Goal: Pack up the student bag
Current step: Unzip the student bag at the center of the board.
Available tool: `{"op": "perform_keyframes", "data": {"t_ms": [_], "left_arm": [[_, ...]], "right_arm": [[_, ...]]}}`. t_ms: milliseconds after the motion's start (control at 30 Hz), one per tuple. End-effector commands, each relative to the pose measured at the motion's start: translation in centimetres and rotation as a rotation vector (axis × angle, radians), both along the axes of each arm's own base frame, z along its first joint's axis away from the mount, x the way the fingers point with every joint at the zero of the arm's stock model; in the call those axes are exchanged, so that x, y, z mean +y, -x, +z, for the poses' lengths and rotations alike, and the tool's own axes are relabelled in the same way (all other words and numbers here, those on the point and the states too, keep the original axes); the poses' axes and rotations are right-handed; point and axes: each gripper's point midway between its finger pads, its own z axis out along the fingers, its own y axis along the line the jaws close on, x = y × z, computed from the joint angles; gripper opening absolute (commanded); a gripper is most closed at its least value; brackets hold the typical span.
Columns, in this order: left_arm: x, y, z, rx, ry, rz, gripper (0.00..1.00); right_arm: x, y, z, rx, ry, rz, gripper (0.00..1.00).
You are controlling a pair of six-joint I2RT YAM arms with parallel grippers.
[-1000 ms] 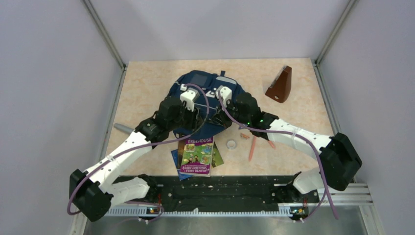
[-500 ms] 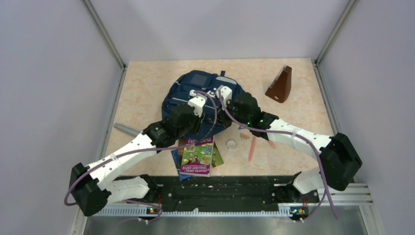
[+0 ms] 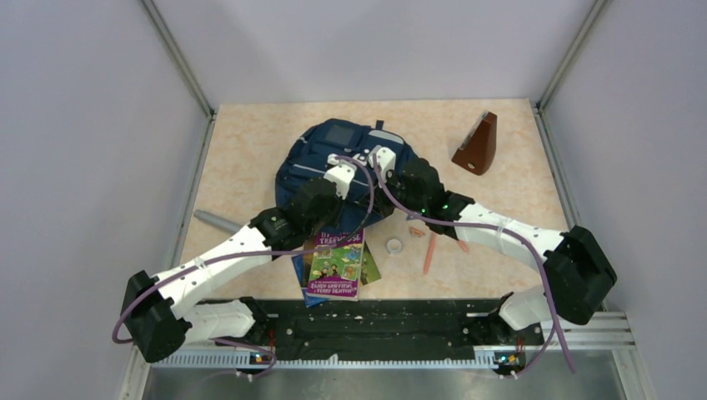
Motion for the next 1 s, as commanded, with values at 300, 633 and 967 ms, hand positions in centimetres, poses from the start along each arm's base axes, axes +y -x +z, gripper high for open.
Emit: {"op": "perform_keyframes", "data": {"t_ms": [300,633,967], "left_arm": [[0.3,-2.9,4.4,-0.141,-0.005,0.067,0.23],[-0.4,-2.9,4.3,-0.133,0.009,0.04,0.13],[1.3,-2.8,4.9,-0.159,-0.046,0.068,0.0]], "right_arm": [[0.0,0.2,3.6,-0.069,-0.096,0.002,0.0],[-0.2,0.5,3.6,-0.07,-0.097,0.002,0.0],[-1.2,0.0,3.3,-0.082,-0.083,-0.057,0.0]]}}
